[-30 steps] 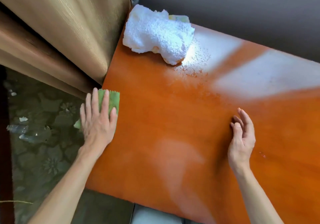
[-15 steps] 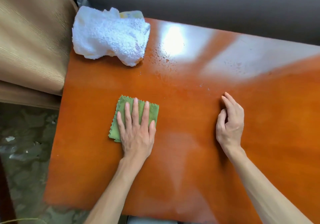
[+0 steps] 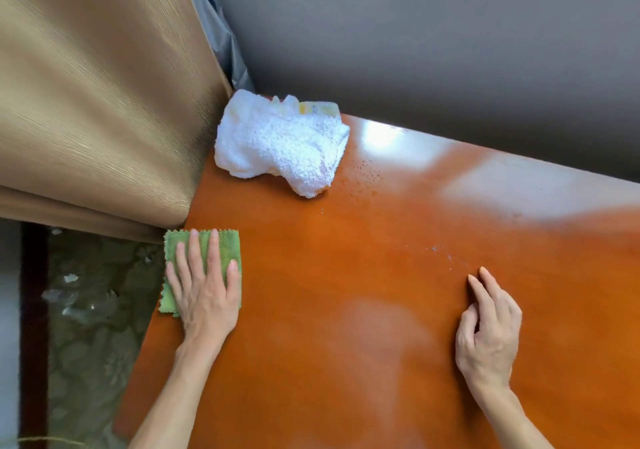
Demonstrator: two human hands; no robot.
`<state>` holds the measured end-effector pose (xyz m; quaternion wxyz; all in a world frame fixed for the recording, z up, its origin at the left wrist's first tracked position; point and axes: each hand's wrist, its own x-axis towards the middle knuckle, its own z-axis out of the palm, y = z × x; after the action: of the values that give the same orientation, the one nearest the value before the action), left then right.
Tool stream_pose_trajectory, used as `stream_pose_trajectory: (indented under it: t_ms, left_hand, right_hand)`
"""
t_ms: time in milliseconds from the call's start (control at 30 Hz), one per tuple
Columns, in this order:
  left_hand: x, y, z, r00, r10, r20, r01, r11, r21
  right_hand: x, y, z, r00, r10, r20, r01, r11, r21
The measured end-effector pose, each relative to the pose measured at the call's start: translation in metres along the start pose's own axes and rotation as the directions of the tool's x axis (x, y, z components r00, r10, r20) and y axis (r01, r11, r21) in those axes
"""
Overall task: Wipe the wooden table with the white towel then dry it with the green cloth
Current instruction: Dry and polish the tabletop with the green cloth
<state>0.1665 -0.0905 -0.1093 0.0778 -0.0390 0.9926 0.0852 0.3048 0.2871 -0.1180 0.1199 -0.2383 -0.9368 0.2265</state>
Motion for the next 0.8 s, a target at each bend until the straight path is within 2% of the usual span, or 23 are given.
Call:
stream_pose_trajectory:
  t_ms: [233,433,567,633,800]
  left_hand:
    - [-0.042,0.034,0.015,1.000,0.018,-0.017,-0.018,1.000,0.020]
    - [-0.034,0.098,0.024,0.978,0.208,-0.014,-0.207,0.977,0.046]
    - [-0.008,0.107,0.023,0.954,0.299,-0.029,-0.298,0.954,0.034]
    - [0.008,0.096,0.019,0.964,0.259,-0.061,-0.258,0.966,0.014]
    - [0.051,0.042,0.005,0.990,0.042,-0.138,-0.050,0.997,-0.061]
  right_hand:
    - [0.002,-0.001,0.001,0.999,-0.033,-0.025,0.031,0.998,-0.054]
    - [0.003,-0.003,0.001,0.999,-0.036,-0.017,0.035,0.996,-0.077]
    - [0.004,-0.005,0.000,0.999,-0.034,-0.020,0.032,0.996,-0.082]
    - [0.004,-0.006,0.000,0.999,-0.033,-0.026,0.030,0.996,-0.084]
    - [0.004,-0.006,0.000,0.999,-0.022,-0.034,0.019,0.996,-0.084]
